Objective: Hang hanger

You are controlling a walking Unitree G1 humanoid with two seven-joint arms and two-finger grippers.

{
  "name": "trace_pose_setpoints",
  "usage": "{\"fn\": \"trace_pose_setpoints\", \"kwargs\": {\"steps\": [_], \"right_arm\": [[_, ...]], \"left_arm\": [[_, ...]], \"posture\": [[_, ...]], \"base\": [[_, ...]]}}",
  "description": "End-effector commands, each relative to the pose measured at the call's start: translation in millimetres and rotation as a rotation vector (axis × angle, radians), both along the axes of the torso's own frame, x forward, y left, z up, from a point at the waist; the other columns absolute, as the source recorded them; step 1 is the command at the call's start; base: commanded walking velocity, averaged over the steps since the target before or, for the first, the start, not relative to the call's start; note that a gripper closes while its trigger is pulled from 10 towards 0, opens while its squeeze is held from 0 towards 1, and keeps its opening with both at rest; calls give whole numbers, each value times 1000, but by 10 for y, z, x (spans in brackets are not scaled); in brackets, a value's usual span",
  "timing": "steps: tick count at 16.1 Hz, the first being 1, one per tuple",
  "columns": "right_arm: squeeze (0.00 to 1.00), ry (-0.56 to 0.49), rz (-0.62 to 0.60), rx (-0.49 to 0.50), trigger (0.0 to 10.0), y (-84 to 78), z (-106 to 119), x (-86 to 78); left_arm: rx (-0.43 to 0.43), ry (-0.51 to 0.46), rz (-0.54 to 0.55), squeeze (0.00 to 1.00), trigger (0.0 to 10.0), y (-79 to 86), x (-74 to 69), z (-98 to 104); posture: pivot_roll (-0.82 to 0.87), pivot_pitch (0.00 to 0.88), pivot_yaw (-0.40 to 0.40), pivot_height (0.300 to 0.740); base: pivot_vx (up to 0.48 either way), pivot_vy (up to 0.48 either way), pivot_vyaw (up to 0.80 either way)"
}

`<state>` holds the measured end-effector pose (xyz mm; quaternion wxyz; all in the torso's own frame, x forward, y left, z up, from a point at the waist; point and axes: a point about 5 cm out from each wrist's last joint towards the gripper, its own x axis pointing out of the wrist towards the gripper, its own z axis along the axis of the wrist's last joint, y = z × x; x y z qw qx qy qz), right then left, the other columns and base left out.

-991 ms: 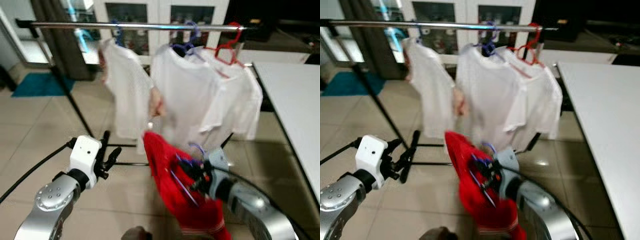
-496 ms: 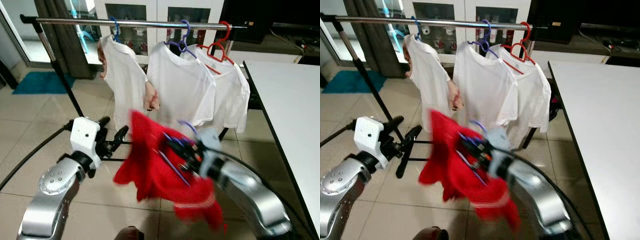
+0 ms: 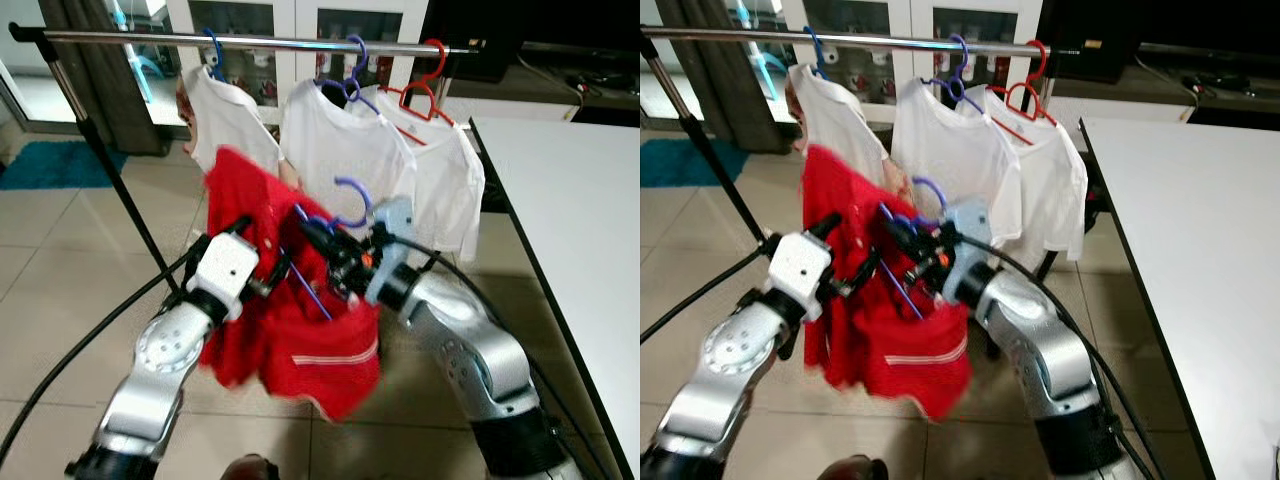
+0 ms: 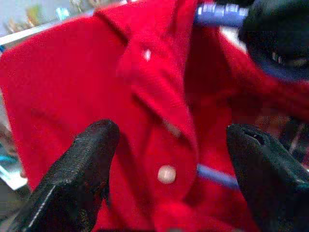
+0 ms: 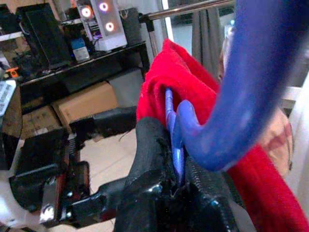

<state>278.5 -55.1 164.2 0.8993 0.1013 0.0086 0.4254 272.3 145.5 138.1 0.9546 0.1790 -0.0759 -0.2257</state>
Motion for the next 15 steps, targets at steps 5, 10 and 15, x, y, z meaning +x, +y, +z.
{"fn": "trace_pose_setpoints", "kwargs": {"steps": [5, 10, 15], "right_arm": [[0, -23, 13, 38, 10000, 39, 90, 19], [0, -36, 23, 42, 10000, 38, 103, 9], [0, -53, 33, 44, 10000, 50, 99, -8]], "left_arm": [[-2, -100, 37, 0, 0, 26, 136, 55], [-51, -95, -32, 0, 0, -57, 201, 16], [-109, -95, -61, 0, 0, -94, 310, 74]], "posture": [[-11, 29, 6, 740], [-19, 3, 20, 740], [-25, 0, 35, 740]], "base": [[0, 0, 0], [0, 0, 0], [0, 0, 0]]}}
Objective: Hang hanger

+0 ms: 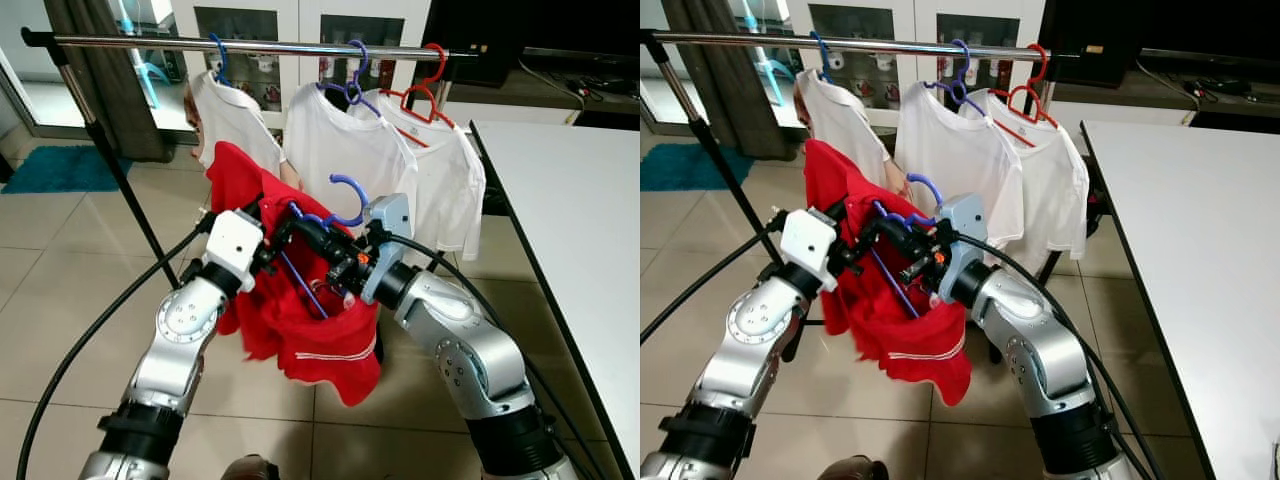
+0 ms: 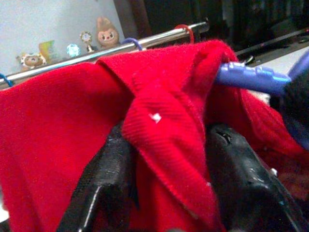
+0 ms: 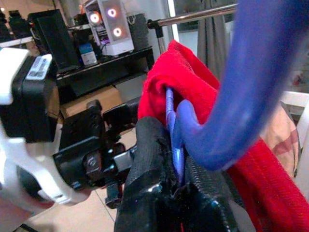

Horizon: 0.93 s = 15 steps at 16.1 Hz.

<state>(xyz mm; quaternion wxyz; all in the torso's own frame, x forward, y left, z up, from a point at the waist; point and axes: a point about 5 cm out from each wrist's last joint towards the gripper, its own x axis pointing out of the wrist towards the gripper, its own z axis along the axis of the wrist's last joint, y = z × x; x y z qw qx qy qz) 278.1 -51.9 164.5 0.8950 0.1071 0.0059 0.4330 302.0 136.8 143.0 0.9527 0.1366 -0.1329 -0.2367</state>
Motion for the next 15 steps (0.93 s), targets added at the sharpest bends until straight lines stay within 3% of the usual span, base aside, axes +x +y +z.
{"fn": "trace_pose_setpoints", "kwargs": {"steps": [1, 7, 9, 11, 15], "right_arm": [[0, -52, 16, 31, 10000, 20, 95, -4], [0, -45, -9, 22, 10000, 8, 71, 6], [0, -29, -31, -3, 10000, -11, 39, 34], [0, -6, -54, -42, 10000, -34, -14, 57], [0, 155, -182, -202, 10000, -185, -318, 141]], "left_arm": [[-2, -11, -13, 0, 0, -6, 27, 26], [-25, -33, -5, 0, 0, 15, 36, 38], [-68, -43, 10, 0, 0, 36, 28, 55], [-101, -47, 15, 0, 0, 45, 12, 63], [-150, -39, 43, 0, 0, 51, -36, 39]], "posture": [[-25, 0, 37, 740], [-30, 0, 43, 740], [-29, 0, 36, 740], [-29, 1, 31, 740], [-31, 8, 14, 740]], "base": [[0, 0, 0], [0, 0, 0], [0, 0, 0], [0, 0, 0], [0, 0, 0]]}}
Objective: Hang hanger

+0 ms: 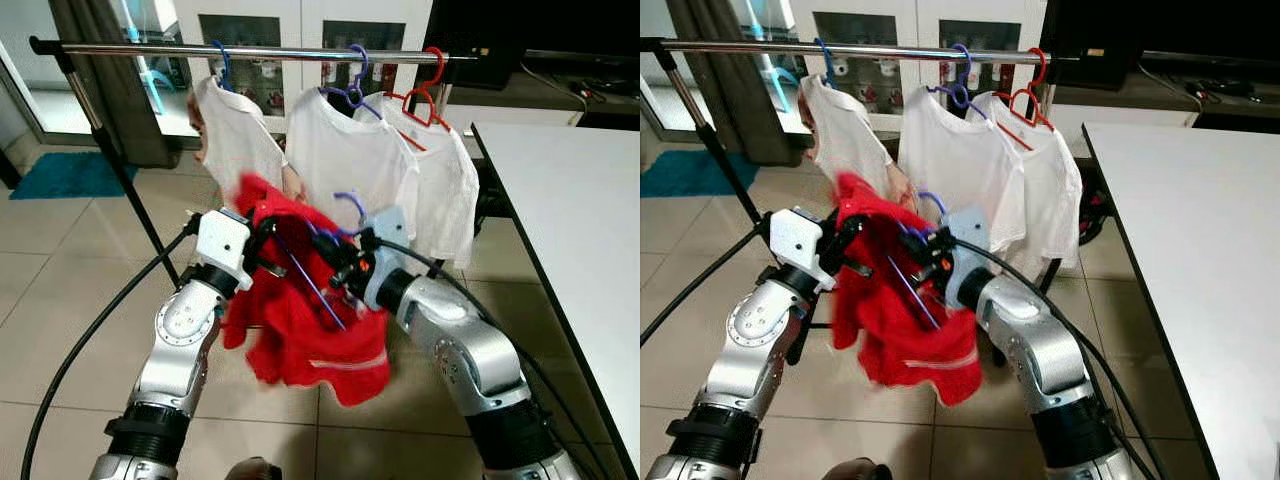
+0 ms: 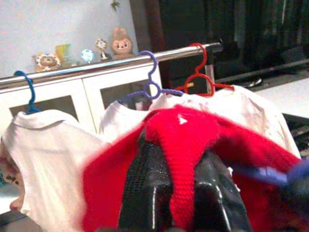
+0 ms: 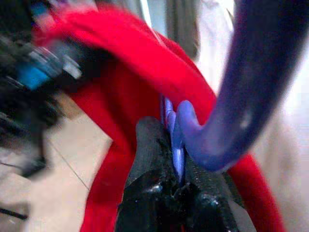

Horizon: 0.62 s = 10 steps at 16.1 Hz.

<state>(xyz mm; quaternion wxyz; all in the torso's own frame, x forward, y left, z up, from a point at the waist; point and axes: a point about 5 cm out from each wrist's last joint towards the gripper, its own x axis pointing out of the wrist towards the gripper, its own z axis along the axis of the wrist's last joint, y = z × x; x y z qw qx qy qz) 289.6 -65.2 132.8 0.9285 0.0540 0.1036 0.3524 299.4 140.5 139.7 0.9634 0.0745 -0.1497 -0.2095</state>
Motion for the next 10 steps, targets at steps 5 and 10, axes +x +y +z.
{"fn": "trace_pose_setpoints", "kwargs": {"steps": [5, 10], "right_arm": [[0, 121, -240, -101, 10000, -263, -171, 150], [0, 53, -391, 39, 10000, -377, 110, 281]], "left_arm": [[-34, -23, 95, 0, 0, 124, 23, 75], [29, -5, 139, 0, 0, 148, 40, 28]], "posture": [[-29, 8, 11, 740], [-30, 17, 11, 740]], "base": [[0, 0, 0], [0, 0, 0]]}}
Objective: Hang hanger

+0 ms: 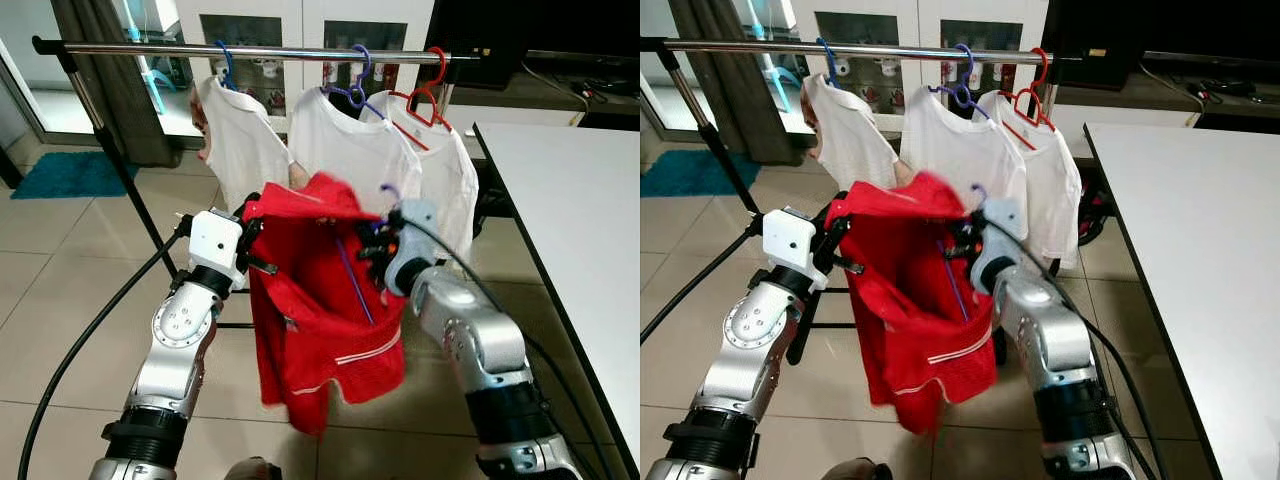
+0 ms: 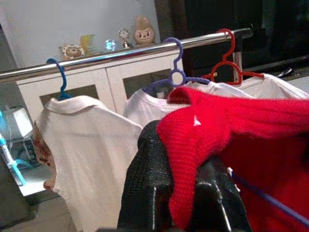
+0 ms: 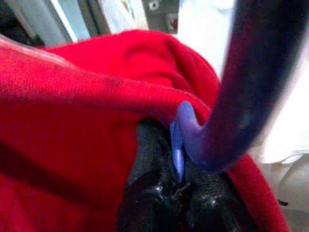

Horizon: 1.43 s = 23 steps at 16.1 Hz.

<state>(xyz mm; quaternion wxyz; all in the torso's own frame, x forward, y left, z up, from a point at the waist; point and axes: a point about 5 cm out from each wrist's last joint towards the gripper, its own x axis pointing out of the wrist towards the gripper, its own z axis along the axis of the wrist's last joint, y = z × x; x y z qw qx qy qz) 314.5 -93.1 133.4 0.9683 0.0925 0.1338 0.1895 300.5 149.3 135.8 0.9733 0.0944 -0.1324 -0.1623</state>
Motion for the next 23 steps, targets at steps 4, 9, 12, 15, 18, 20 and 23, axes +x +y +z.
{"fn": "trace_pose_setpoints", "kwargs": {"steps": [4, 9, 12, 15, 18, 20, 23], "right_arm": [[0, -138, 2, 63, 10000, 24, 325, 40], [0, -167, 43, 67, 10000, 72, 376, 23], [0, -171, 126, 40, 10000, 97, 378, -8], [0, -153, 223, 25, 10000, 60, 337, -67], [0, -154, 268, 5, 10000, -119, 321, -82], [0, -166, 317, -8, 10000, -188, 342, -103], [0, -199, 437, -14, 10000, -289, 406, -173]], "left_arm": [[158, 243, -100, 0, 0, -139, -53, -372], [174, 295, -60, 0, 0, -72, -33, -402], [164, 303, -95, 0, 10000, -146, -71, -404], [104, 270, -191, 1000, 10000, -131, -77, -256], [162, 396, -548, 1000, 10000, -76, -376, -186], [189, 430, -572, 1000, 10000, 106, -432, -134], [69, 307, -415, 1000, 10000, 591, -310, 229]], "posture": [[-30, 23, 12, 740], [-26, 22, 7, 740], [-27, 21, 7, 740], [-27, 21, 7, 740], [-25, 24, 8, 740], [-19, 25, 7, 740], [-17, 24, 9, 740]], "base": [[0, 0, 0], [0, 0, 0], [0, 0, 0], [0, 0, 0], [0, 0, 0], [0, 0, 0], [0, 0, 0]]}}
